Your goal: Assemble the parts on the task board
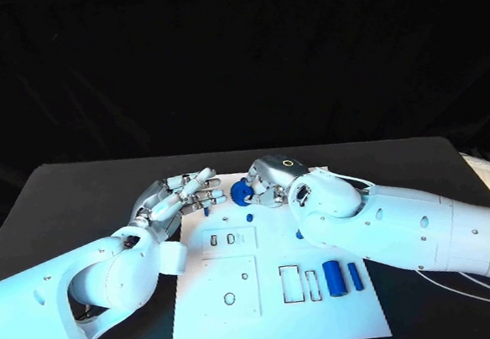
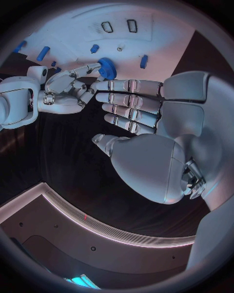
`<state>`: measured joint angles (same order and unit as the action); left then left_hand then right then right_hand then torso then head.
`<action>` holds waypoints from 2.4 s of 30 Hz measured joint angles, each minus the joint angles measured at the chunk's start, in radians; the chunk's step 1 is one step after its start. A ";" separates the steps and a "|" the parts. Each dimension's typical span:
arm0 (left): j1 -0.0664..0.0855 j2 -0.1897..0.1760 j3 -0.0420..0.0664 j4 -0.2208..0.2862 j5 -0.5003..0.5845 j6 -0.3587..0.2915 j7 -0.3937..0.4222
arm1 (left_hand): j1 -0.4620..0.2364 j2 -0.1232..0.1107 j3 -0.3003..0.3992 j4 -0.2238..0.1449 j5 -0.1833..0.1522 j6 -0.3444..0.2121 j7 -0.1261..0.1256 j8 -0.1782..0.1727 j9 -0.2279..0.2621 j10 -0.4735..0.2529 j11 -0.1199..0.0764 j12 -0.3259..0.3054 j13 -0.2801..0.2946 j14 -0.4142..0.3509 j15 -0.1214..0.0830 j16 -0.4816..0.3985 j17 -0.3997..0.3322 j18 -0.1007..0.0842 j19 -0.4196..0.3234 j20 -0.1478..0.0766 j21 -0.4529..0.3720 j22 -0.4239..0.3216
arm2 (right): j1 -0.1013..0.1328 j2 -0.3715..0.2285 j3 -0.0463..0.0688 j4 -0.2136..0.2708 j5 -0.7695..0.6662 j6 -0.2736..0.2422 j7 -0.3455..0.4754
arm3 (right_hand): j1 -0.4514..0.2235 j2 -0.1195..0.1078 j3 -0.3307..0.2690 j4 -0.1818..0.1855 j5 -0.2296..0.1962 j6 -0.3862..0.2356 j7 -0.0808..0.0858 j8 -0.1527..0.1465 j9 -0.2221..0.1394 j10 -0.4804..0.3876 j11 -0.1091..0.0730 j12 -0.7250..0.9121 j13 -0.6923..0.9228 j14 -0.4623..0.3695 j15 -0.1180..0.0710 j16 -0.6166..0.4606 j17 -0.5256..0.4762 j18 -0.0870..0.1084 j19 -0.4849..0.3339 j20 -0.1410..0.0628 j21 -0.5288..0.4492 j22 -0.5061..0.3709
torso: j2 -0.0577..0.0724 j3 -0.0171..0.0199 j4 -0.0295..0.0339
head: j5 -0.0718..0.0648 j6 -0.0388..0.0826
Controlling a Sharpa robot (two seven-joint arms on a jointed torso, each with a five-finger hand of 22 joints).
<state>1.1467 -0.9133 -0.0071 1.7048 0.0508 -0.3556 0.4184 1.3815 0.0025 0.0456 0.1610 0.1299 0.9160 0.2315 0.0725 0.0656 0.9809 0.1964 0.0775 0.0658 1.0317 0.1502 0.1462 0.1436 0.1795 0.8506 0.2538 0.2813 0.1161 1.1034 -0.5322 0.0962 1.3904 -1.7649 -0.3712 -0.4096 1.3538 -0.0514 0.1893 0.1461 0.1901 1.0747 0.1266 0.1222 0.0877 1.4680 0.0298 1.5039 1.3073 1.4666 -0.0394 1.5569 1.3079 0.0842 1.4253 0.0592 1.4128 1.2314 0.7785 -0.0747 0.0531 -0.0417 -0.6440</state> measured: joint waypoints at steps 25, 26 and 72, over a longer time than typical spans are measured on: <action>0.000 0.006 0.000 -0.005 0.000 0.001 -0.001 | 0.000 0.000 0.000 0.000 0.000 0.000 0.000 0.000 0.000 0.000 0.000 0.000 0.000 0.000 0.000 0.000 0.000 0.000 0.000 0.000 0.000 0.000 | 0.000 0.037 -0.011 -0.034 0.003 0.005 -0.009 | -0.104 -0.058 -0.054 0.081 -0.033 -0.099 0.026 -0.059 -0.015 -0.002 0.031 -0.070 0.001 -0.002 0.024 0.000 0.000 0.000 -0.004 0.029 0.005 -0.001 | 0.000 0.0005 0.0002 | -0.003 -0.003; 0.000 0.006 0.000 -0.005 0.000 0.001 -0.001 | 0.000 0.000 0.000 0.000 0.000 0.000 0.000 0.000 0.000 0.000 0.000 0.000 0.000 0.000 0.000 0.000 0.000 0.000 0.000 0.000 0.000 0.000 | 0.000 0.034 -0.011 -0.032 0.004 0.005 -0.009 | -0.109 -0.057 -0.057 0.085 -0.027 -0.099 0.026 -0.059 -0.015 -0.002 0.031 -0.070 0.001 -0.002 0.024 0.000 0.000 0.000 -0.004 0.029 0.005 -0.001 | 0.000 0.0005 0.0001 | -0.003 -0.003; -0.004 0.005 0.000 -0.039 -0.002 0.003 -0.001 | 0.000 0.000 0.006 -0.005 0.000 -0.007 0.000 -0.004 -0.001 -0.004 0.004 -0.005 -0.001 0.000 0.000 -0.004 0.001 0.000 0.000 0.000 0.000 -0.002 | 0.020 -0.365 0.031 0.015 0.540 -0.001 0.503 | 0.045 -0.047 0.002 -0.060 0.040 -0.088 0.030 -0.059 -0.007 -0.002 0.030 -0.069 0.000 0.002 0.027 0.010 -0.001 -0.010 0.000 0.032 0.013 0.019 | -0.011 0.0173 -0.0428 | 0.017 0.021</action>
<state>1.1424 -0.9083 -0.0074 1.6654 0.0491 -0.3525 0.4173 1.3815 0.0025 0.0512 0.1556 0.1299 0.9089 0.2316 0.0686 0.0650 0.9773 0.2000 0.0727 0.0651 1.0317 0.1502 0.1418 0.1450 0.1795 0.8506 0.2538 0.2814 0.1145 1.1238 -0.8972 0.1269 1.4056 -1.2252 -0.3721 0.0934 1.3991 -0.0989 0.1908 0.0864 0.2304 0.9866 0.1566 0.0633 0.0807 1.4660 0.0603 1.4351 1.3076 1.4683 -0.0124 1.5668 1.3073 0.0744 1.4250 0.0916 1.4263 1.2501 0.7673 -0.0574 0.0104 -0.0246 -0.6232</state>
